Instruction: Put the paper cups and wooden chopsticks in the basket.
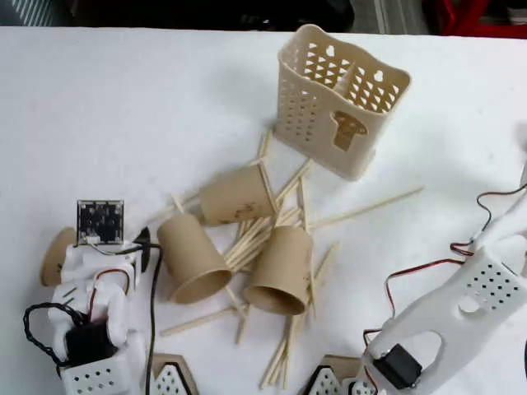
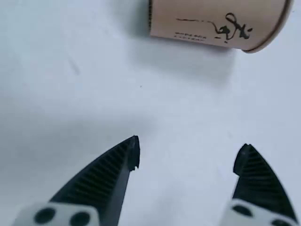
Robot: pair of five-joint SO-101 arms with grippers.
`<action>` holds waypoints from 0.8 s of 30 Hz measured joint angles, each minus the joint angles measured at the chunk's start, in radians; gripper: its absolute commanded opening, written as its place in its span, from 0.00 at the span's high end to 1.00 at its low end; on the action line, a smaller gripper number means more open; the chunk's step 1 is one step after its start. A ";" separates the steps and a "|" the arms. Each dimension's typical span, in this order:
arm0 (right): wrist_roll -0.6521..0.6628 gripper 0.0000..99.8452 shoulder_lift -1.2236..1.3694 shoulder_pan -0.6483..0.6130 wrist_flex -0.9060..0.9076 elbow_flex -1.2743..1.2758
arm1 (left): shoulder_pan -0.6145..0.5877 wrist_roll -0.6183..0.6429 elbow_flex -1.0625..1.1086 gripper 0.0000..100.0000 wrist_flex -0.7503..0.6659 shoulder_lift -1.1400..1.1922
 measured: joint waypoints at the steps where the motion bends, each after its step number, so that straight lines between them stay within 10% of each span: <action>1: 0.015 0.67 -0.020 -0.008 0.060 -0.020 | 0.000 0.000 0.000 0.74 0.000 0.000; 11: 0.107 0.67 -0.195 -0.109 0.390 -0.072 | 0.000 0.000 0.000 0.74 0.000 0.000; 24: 0.195 0.67 -0.845 -0.285 0.394 0.608 | 0.000 0.000 0.000 0.74 0.000 0.000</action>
